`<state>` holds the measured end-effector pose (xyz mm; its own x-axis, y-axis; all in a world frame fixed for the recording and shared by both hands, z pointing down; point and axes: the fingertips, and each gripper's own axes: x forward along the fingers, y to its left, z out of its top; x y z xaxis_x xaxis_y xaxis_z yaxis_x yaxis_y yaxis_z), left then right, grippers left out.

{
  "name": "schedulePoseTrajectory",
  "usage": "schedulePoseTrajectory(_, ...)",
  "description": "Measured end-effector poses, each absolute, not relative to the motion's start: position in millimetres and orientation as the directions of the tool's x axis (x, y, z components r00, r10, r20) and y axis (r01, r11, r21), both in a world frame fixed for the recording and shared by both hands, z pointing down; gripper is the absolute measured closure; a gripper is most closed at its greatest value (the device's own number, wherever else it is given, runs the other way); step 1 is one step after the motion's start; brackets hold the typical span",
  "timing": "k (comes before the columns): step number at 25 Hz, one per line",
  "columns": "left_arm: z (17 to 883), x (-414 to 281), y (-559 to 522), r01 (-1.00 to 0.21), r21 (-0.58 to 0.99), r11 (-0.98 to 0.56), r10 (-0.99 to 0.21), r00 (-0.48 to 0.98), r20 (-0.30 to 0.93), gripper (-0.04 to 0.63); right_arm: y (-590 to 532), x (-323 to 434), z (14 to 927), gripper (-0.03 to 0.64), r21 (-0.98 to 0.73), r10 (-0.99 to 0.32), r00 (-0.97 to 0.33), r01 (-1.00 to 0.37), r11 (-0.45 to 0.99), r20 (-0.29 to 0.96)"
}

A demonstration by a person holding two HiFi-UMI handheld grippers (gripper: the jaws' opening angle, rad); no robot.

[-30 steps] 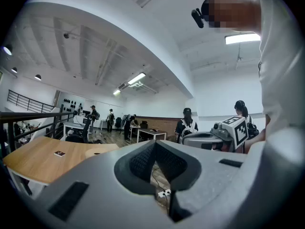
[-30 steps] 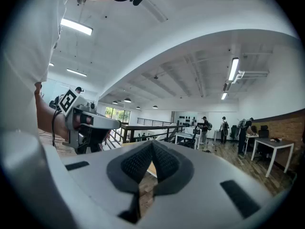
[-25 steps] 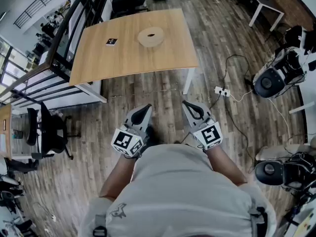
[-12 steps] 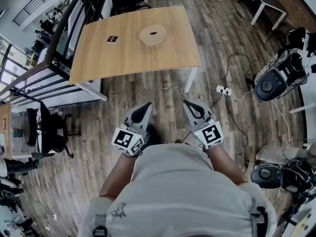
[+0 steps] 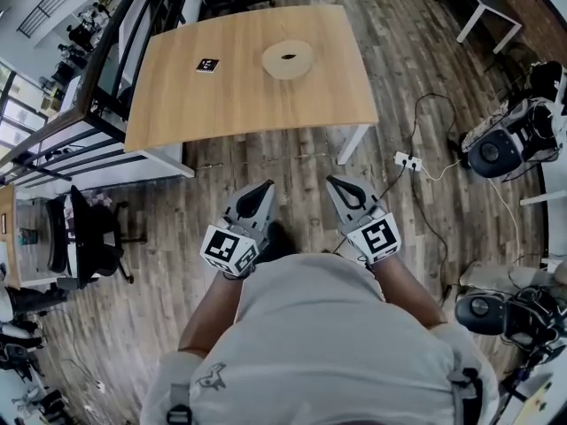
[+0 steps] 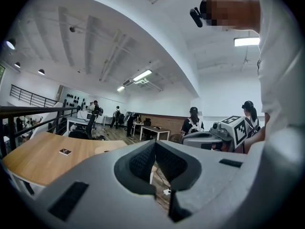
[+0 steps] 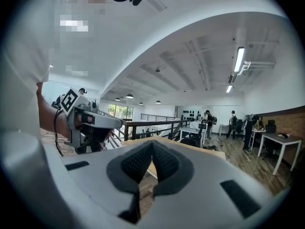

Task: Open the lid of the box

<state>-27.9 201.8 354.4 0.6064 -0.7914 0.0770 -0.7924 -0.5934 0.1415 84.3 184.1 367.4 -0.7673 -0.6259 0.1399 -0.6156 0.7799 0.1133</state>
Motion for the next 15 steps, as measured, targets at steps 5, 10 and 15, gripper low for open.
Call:
schedulePoseTrajectory(5,354.7,-66.2,161.6,-0.772,0.134,-0.622,-0.772,0.633,0.065,0.589,140.1,43.7,365.7,0.611,0.112,-0.652,-0.745,-0.642,0.759,0.144)
schedulePoseTrajectory(10,347.3,-97.0,126.1,-0.739,0.13,-0.661,-0.74,0.671,0.051,0.571,104.5,13.7,359.1,0.537,0.096,-0.684,-0.716,-0.678,0.729,0.141)
schedulePoseTrajectory(15,347.5,-112.4,101.6,-0.697,0.133,-0.704,-0.697,0.715,0.059,0.406,87.0,-5.4,356.2,0.469,0.08,-0.712,-0.685,-0.71,0.7,0.154)
